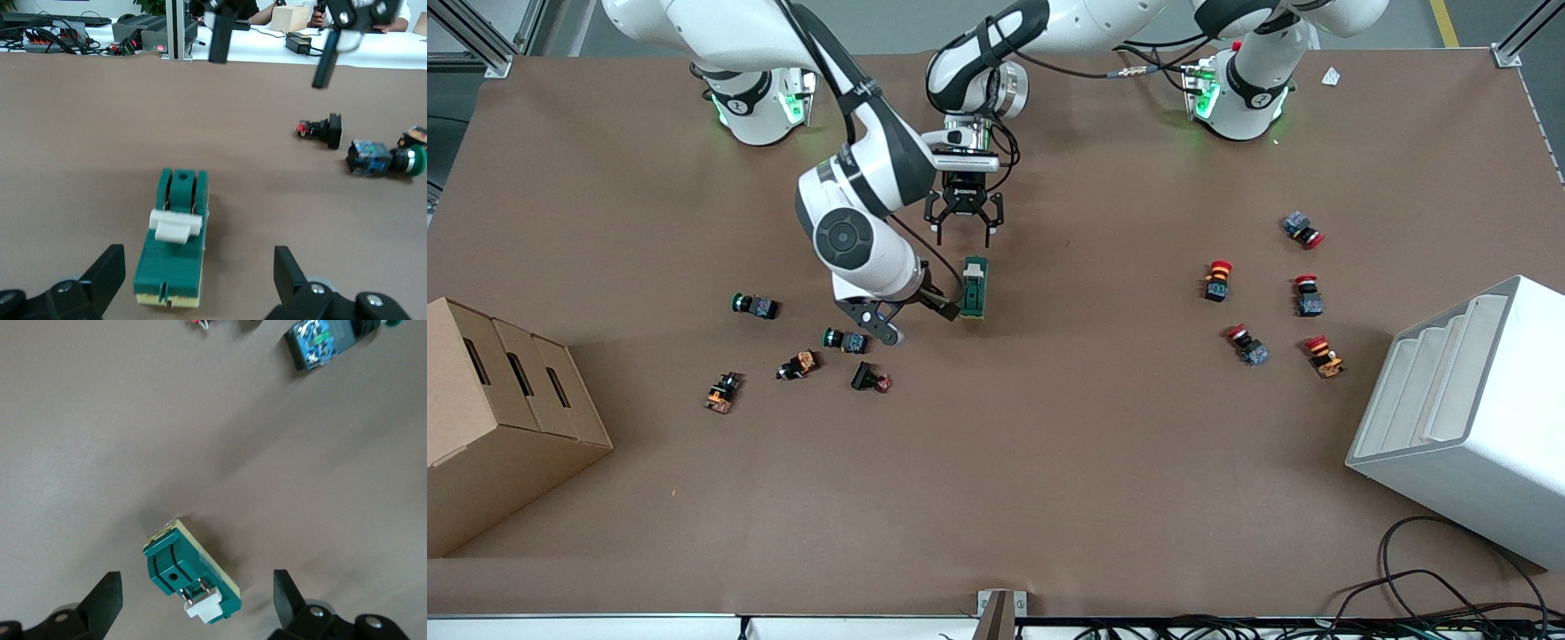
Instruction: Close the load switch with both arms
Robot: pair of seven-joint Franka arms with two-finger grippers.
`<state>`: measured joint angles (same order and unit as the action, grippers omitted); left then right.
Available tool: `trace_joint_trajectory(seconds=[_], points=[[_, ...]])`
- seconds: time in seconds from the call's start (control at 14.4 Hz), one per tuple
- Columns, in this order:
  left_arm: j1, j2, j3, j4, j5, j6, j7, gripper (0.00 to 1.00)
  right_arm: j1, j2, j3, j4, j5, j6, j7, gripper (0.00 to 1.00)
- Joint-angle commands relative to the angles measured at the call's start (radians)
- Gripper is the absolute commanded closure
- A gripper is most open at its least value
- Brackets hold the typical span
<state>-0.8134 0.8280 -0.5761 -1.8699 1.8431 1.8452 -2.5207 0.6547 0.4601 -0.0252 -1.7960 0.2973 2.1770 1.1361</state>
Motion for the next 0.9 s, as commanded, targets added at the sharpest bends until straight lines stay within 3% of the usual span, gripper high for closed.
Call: trace_joint_trajectory(seconds=[0.0, 0.14, 0.62, 0.83], points=[[-0.026, 0.019, 0.039, 0.002, 0.056, -0.018, -0.012, 0.01, 0.032, 0.0, -0.012, -0.033, 0.043, 0.047, 0.017, 0.0], [-0.036, 0.052, 0.084, -0.003, 0.155, -0.018, -0.024, 0.01, 0.06, 0.028, -0.012, -0.039, 0.052, 0.082, 0.033, 0.0], [-0.039, 0.068, 0.091, 0.003, 0.171, -0.026, -0.035, 0.01, 0.19, 0.084, -0.012, -0.106, 0.057, 0.311, 0.166, 0.0], [-0.052, 0.083, 0.091, 0.003, 0.173, -0.041, -0.049, 0.0, 0.207, 0.084, -0.012, -0.135, 0.059, 0.322, 0.166, 0.0]])
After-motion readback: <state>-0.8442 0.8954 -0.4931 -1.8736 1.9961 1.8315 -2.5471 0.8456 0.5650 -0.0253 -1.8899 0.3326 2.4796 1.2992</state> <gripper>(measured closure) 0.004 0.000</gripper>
